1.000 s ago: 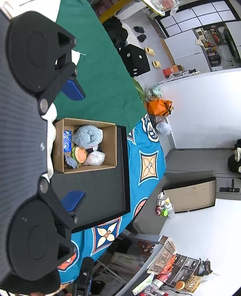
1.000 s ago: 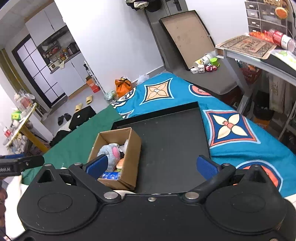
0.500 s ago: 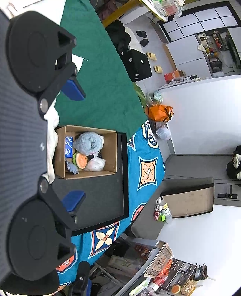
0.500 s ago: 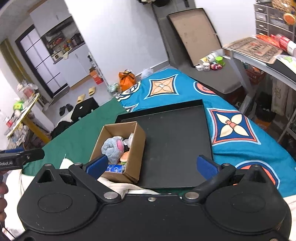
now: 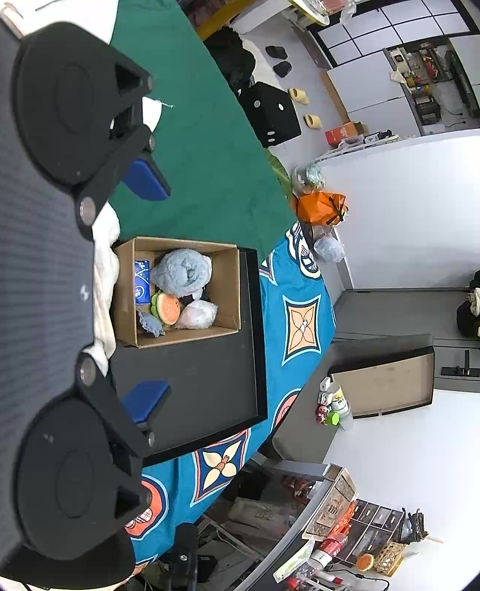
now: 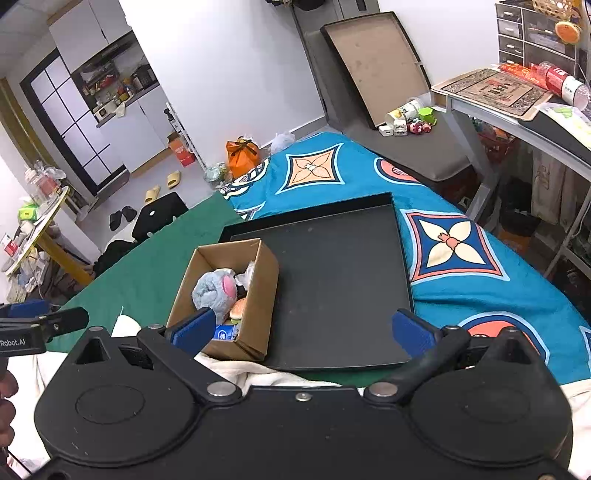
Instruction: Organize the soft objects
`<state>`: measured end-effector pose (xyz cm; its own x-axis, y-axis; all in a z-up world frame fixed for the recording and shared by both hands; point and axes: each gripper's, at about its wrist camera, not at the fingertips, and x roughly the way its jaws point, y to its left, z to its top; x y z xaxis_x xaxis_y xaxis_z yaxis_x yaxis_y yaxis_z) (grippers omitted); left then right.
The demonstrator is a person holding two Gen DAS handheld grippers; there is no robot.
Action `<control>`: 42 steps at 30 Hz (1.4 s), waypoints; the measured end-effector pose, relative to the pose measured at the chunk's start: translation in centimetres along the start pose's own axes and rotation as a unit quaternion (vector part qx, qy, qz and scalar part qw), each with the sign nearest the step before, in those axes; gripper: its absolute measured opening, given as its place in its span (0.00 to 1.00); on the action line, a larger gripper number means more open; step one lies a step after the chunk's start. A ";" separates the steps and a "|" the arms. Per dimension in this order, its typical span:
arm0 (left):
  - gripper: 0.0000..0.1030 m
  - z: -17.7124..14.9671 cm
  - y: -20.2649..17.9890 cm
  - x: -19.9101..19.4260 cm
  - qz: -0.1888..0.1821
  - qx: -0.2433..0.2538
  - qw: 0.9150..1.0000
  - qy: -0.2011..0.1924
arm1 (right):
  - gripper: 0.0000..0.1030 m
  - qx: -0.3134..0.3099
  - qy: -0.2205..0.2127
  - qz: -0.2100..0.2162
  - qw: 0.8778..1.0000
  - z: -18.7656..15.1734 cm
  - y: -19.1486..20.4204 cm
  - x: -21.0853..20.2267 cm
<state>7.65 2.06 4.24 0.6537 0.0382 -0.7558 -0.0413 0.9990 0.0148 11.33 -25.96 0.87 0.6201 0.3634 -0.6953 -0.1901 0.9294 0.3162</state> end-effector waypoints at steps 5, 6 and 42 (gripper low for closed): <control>1.00 -0.2 0.0 0.6 0.000 0.006 1.000 0.001 | 1.00 -0.006 -0.004 -0.009 1.000 0.4 0.1 0.0; 1.00 -0.2 0.1 0.7 0.001 0.006 1.000 0.002 | 1.00 -0.007 -0.003 -0.009 1.000 0.5 0.0 0.1; 1.00 0.4 0.3 1.9 0.006 0.008 1.000 0.022 | 1.00 -0.011 0.015 -0.018 1.000 1.1 -0.1 1.0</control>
<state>9.14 2.40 3.07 0.6195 0.0504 -0.7834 -0.0370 0.9987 0.0350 12.77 -25.73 0.88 0.6043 0.3303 -0.7251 -0.1839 0.9433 0.2764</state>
